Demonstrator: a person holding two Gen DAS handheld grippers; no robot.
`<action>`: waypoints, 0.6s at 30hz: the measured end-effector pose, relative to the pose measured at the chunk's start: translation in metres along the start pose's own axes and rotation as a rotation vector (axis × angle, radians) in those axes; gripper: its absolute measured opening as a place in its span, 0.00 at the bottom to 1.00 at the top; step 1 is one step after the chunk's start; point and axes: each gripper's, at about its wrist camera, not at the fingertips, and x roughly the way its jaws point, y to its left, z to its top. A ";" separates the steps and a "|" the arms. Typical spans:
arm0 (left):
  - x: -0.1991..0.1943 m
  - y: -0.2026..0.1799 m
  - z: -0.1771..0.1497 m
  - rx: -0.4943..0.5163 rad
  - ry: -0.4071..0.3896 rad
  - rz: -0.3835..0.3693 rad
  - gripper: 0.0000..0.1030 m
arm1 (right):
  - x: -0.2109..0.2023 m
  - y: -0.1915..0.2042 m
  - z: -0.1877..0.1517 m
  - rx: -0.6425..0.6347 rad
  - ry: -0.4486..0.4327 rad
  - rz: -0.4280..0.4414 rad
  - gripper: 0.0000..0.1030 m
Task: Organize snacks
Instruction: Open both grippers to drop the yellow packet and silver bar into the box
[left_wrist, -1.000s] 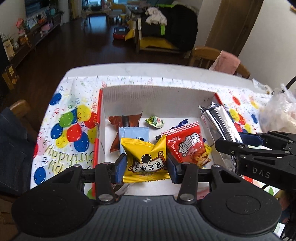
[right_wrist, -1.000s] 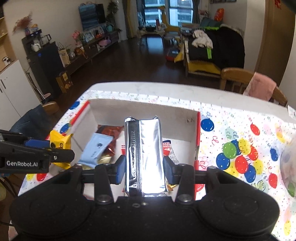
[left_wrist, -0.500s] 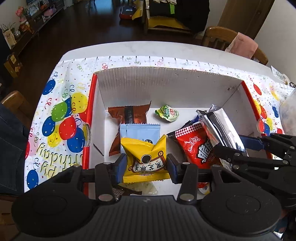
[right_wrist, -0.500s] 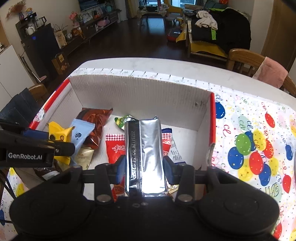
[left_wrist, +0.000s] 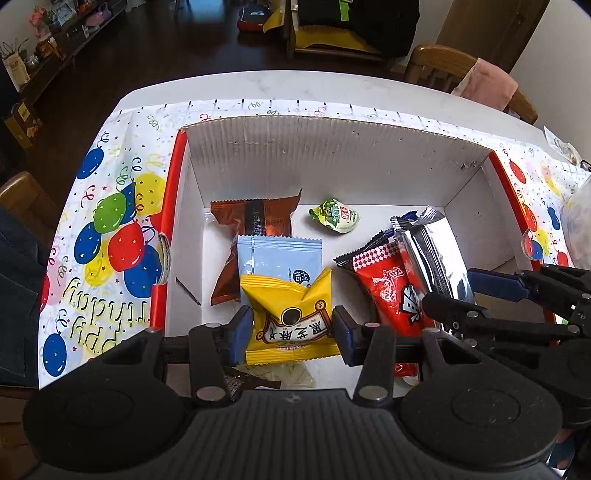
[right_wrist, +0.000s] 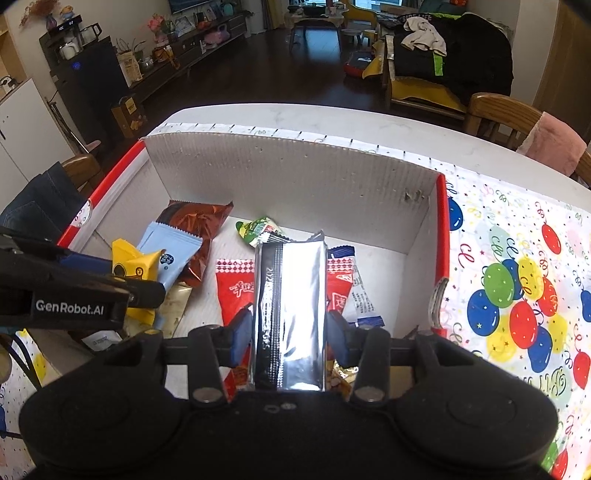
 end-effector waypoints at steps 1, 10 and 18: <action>-0.001 0.001 -0.001 -0.003 -0.001 -0.001 0.47 | -0.002 0.000 -0.001 0.004 -0.004 0.001 0.42; -0.019 0.007 -0.016 -0.013 -0.046 -0.033 0.57 | -0.028 -0.003 -0.011 0.047 -0.048 0.006 0.55; -0.051 0.008 -0.036 0.009 -0.130 -0.053 0.67 | -0.065 0.006 -0.021 0.076 -0.128 0.023 0.65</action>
